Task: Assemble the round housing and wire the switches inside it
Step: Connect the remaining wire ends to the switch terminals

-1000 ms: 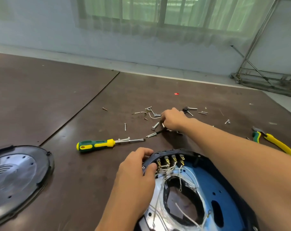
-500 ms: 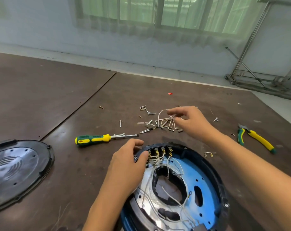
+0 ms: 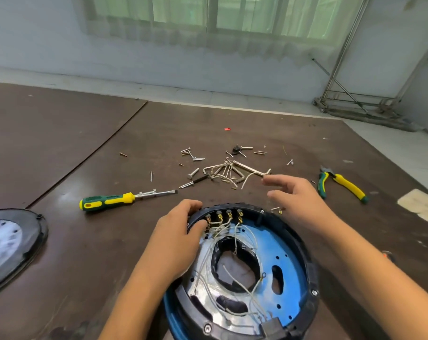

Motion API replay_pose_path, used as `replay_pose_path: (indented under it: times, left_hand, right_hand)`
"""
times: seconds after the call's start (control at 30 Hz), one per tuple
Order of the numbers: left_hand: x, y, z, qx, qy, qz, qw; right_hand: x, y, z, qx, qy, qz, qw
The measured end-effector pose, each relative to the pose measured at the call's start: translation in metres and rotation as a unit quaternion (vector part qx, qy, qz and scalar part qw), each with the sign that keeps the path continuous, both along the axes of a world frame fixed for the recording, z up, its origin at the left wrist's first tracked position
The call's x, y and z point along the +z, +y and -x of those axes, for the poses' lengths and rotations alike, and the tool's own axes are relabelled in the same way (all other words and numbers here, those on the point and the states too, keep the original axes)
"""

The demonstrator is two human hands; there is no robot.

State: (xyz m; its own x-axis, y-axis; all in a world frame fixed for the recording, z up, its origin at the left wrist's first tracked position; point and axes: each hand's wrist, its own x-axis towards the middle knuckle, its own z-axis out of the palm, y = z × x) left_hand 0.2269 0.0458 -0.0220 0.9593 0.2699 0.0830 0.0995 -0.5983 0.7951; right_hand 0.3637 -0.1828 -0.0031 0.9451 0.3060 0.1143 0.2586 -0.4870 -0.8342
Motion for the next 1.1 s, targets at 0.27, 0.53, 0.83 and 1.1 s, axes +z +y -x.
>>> replay_pose_path:
  times: [0.27, 0.53, 0.83, 1.1]
  left_hand:
    - [0.003, -0.001, -0.002, -0.008, 0.006, -0.044, 0.999]
    - [0.010, -0.002, 0.000, -0.020, 0.038, -0.051, 0.998]
    - [0.010, 0.015, 0.004, -0.053, 0.033, -0.012, 0.998]
    - [0.010, 0.013, 0.007, -0.024, 0.036, 0.061, 0.997]
  right_hand:
    - [-0.020, -0.040, 0.005, 0.005, 0.019, 0.034, 0.999]
    - [-0.025, -0.072, -0.002, -0.079, -0.020, 0.026, 0.996]
    - [-0.049, -0.068, -0.012, -0.029, -0.084, 0.253, 0.963]
    - [-0.047, -0.090, -0.003, -0.110, -0.068, 0.124, 0.984]
